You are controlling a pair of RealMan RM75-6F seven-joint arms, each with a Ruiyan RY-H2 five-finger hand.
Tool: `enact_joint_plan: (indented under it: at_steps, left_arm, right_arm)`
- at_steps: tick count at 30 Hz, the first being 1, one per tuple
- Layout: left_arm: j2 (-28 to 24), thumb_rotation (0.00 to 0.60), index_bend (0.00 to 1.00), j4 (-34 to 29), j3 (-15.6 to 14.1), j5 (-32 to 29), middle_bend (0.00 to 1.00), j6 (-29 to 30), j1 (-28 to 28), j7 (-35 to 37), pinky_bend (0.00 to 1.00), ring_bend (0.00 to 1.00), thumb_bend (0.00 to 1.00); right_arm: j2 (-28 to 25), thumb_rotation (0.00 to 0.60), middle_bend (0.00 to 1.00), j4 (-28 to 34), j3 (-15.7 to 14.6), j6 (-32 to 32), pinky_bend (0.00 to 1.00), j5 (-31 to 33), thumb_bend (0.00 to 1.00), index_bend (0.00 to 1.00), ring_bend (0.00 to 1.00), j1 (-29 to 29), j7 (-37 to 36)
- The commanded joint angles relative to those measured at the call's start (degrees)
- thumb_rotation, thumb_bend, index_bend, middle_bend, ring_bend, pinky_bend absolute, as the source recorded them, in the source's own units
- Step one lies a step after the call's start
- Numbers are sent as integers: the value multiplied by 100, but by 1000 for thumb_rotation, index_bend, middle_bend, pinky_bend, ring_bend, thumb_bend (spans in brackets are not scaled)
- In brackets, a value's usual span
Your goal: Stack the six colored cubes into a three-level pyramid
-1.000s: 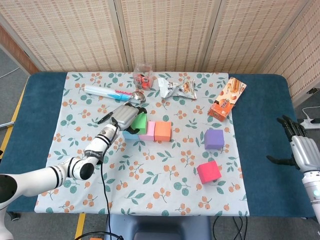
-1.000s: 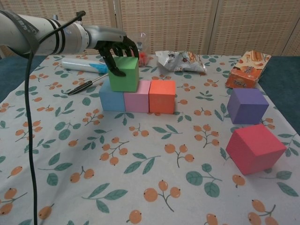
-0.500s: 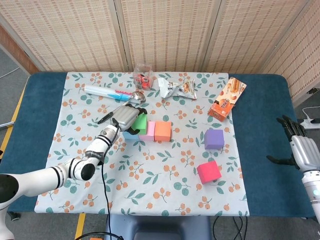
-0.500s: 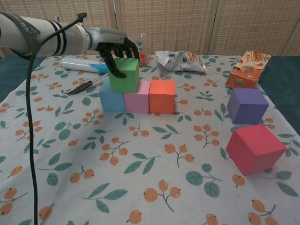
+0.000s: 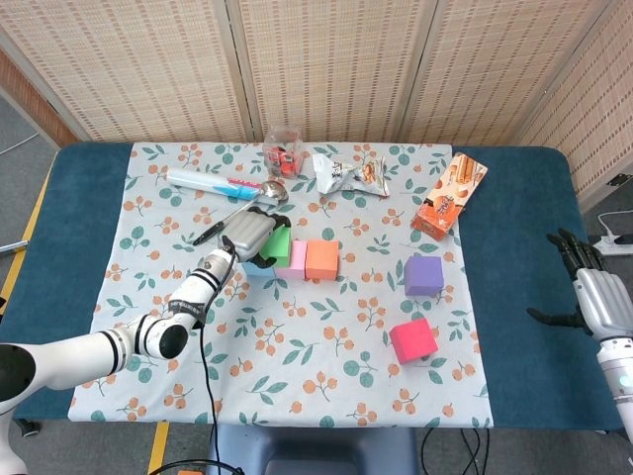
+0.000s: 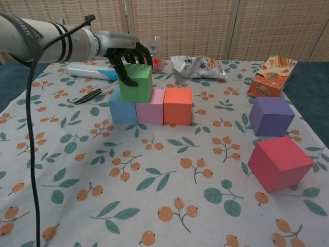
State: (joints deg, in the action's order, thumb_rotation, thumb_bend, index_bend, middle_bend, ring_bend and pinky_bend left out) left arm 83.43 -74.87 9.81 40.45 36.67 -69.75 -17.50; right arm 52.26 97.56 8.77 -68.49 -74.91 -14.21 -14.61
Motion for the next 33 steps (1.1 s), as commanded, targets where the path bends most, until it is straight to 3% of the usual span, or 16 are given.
enact_joint_plan:
  at_steps: [1,9,15,24,29,33]
  left_arm:
    - [-8,600,223,-30,-10,-25,238,22,-2,-24,200,216,325]
    - [-53,600,156,-150,-53,-125,153,32,-29,-107,200,162,326]
    - [-119,600,24,-283,-63,-295,35,49,-69,-166,206,69,324]
    - [-462,600,0,-766,-23,-468,0,94,-33,-87,172,0,323]
    - [-1018,600,0,-1399,167,34,0,630,458,396,142,0,323]
    - [-1288,600,19,-1605,82,590,21,1393,990,552,137,10,324]
  right_arm:
    - [-1,600,39,-1,1,-1,73,0,18,0,0,1,-3]
    - [14,600,39,-18,4,9,73,-1,18,0,0,-3,-28]
    - [13,600,40,-33,8,18,73,1,18,0,0,-6,-45]
    - [2,600,40,-51,3,31,73,-29,18,0,0,-11,-80]
    - [-37,600,39,-97,-21,160,100,-80,18,0,0,-64,-142]
    - [32,600,40,-175,-75,379,117,-154,17,0,0,-181,-114]
